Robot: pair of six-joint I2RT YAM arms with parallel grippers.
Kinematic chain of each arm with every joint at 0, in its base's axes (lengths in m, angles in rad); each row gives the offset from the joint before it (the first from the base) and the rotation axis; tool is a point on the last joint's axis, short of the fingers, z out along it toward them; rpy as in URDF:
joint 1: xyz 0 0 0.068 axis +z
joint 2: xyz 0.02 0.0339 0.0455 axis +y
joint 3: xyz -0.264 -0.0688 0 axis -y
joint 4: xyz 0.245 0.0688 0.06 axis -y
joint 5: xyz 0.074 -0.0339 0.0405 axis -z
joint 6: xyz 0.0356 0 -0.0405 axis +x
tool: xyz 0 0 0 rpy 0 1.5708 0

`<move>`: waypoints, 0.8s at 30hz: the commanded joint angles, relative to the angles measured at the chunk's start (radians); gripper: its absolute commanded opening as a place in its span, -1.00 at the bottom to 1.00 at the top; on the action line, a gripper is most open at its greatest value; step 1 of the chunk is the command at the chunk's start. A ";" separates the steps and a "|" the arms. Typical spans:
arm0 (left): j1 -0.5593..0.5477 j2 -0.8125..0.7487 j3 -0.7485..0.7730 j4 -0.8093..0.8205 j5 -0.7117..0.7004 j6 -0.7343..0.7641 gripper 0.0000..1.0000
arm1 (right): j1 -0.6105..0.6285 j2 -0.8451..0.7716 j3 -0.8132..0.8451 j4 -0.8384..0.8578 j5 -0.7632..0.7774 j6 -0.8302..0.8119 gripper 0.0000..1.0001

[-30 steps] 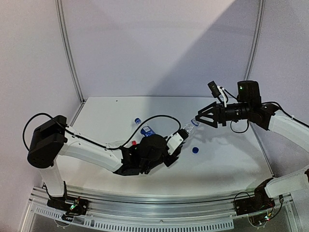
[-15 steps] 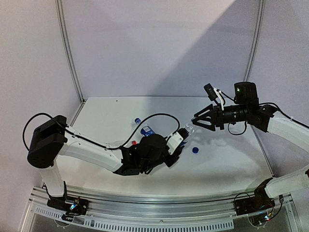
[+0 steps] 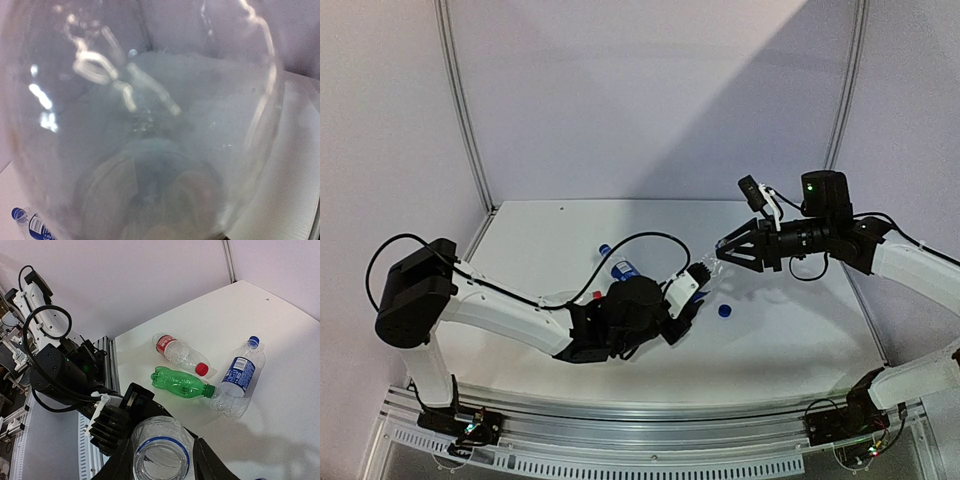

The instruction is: Unscrew the bottle caps

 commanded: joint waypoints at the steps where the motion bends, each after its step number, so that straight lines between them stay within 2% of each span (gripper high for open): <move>1: 0.012 -0.032 -0.015 0.025 0.014 -0.007 -0.27 | 0.009 0.004 -0.012 0.014 -0.001 -0.006 -0.21; 4: 0.012 -0.026 -0.011 0.021 0.020 -0.006 -0.27 | 0.008 -0.003 -0.013 0.023 -0.001 0.005 -0.33; 7: 0.012 -0.026 -0.008 0.019 0.023 -0.007 -0.26 | 0.008 -0.001 -0.009 0.024 -0.007 0.006 -0.64; 9: 0.012 -0.030 -0.010 0.019 0.022 -0.012 -0.25 | 0.009 0.001 -0.007 0.019 -0.008 0.002 -0.76; 10: 0.012 -0.031 -0.010 0.018 0.021 -0.012 -0.19 | 0.009 0.001 -0.007 0.016 -0.009 -0.001 -0.82; 13: 0.012 -0.031 -0.009 0.013 0.001 -0.013 0.39 | 0.009 0.005 0.017 -0.022 0.024 -0.025 -0.94; 15: 0.012 -0.033 -0.010 0.003 -0.010 -0.015 0.61 | 0.008 0.015 0.058 -0.096 0.082 -0.098 -1.00; 18: 0.012 -0.050 -0.016 -0.031 -0.009 -0.019 0.75 | 0.009 0.025 0.114 -0.193 0.204 -0.190 -1.00; 20: 0.012 -0.065 -0.043 -0.038 -0.011 -0.019 0.92 | 0.008 0.024 0.152 -0.253 0.283 -0.229 -1.00; 24: 0.015 -0.094 -0.081 -0.046 -0.010 -0.011 0.94 | 0.005 0.027 0.223 -0.349 0.497 -0.300 -1.00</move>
